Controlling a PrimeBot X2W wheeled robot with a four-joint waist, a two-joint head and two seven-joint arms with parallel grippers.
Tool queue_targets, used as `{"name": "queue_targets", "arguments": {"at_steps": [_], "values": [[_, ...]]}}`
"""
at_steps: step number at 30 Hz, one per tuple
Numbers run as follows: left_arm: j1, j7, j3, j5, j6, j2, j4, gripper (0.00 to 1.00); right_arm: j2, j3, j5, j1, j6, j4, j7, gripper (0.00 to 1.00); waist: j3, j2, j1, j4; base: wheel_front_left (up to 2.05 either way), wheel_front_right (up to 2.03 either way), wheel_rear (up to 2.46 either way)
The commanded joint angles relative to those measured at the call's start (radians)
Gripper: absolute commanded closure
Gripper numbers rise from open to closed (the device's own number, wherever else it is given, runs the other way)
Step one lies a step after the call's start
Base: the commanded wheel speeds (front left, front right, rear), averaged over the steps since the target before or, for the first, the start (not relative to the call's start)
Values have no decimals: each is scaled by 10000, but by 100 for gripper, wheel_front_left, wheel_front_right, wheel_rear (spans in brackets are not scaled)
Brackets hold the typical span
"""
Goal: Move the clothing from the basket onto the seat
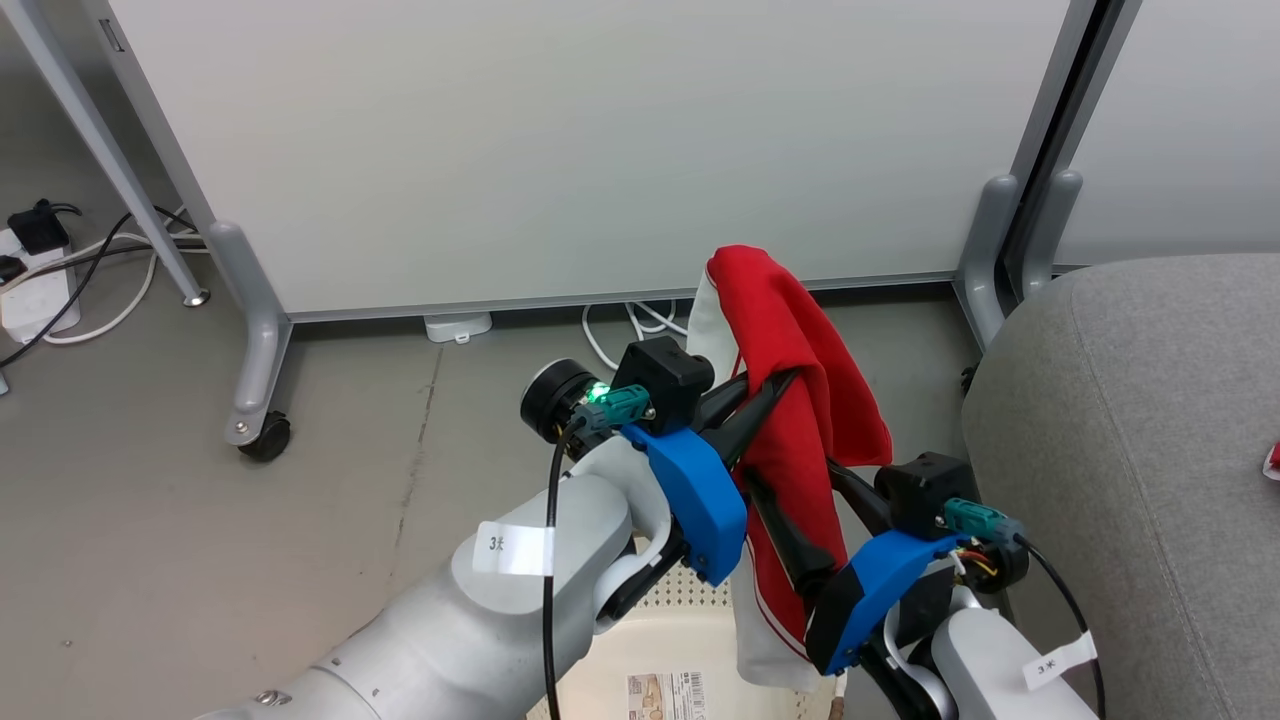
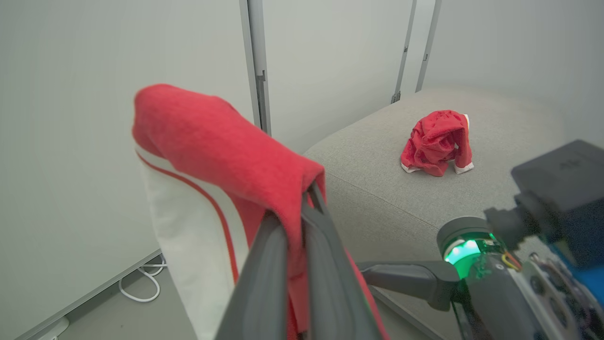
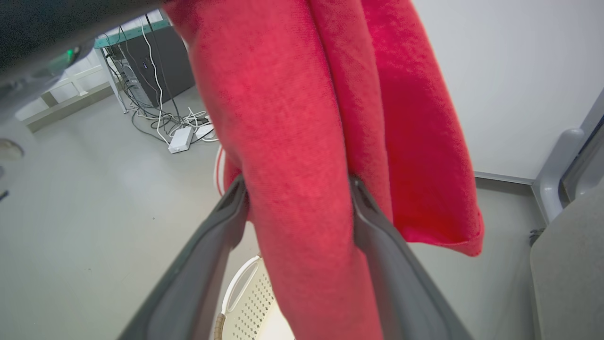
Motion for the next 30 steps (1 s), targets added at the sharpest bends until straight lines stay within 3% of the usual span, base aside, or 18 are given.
{"name": "queue_targets", "arguments": {"at_steps": [1, 6, 7, 8, 9, 30], "values": [[-195, -50, -33, -51, -13, 0, -26, 100, -36, 93, 93, -251, 5, 207, -101, 0, 9, -1, -1, -4, 0, 0, 0], [-180, -50, -73, -45, -13, 0, -42, 100, -23, 347, 341, -696, 5, 901, -318, 0, 36, -1, -1, -31, 0, 0, 0], [-175, -50, -79, -51, -13, 0, -45, 100, -19, 381, 412, -783, 3, 1023, -379, 30, 40, -1, -1, -36, 0, 0, 0], [-168, -50, -85, -58, -13, 0, -48, 100, -18, 412, 468, -862, 5, 1135, -434, 76, 42, -1, -1, -41, 0, 0, 0], [-161, -50, -92, -65, -13, 0, -50, 100, -15, 454, 526, -932, 5, 1248, -493, 100, 41, -1, -1, -44, 0, 0, 0], [56, -50, -70, -140, -13, 0, -13, 100, 2, 928, 1106, -1421, 3, 2382, -1262, 100, -42, -1, -1, -228, 0, 0, 0]]}}
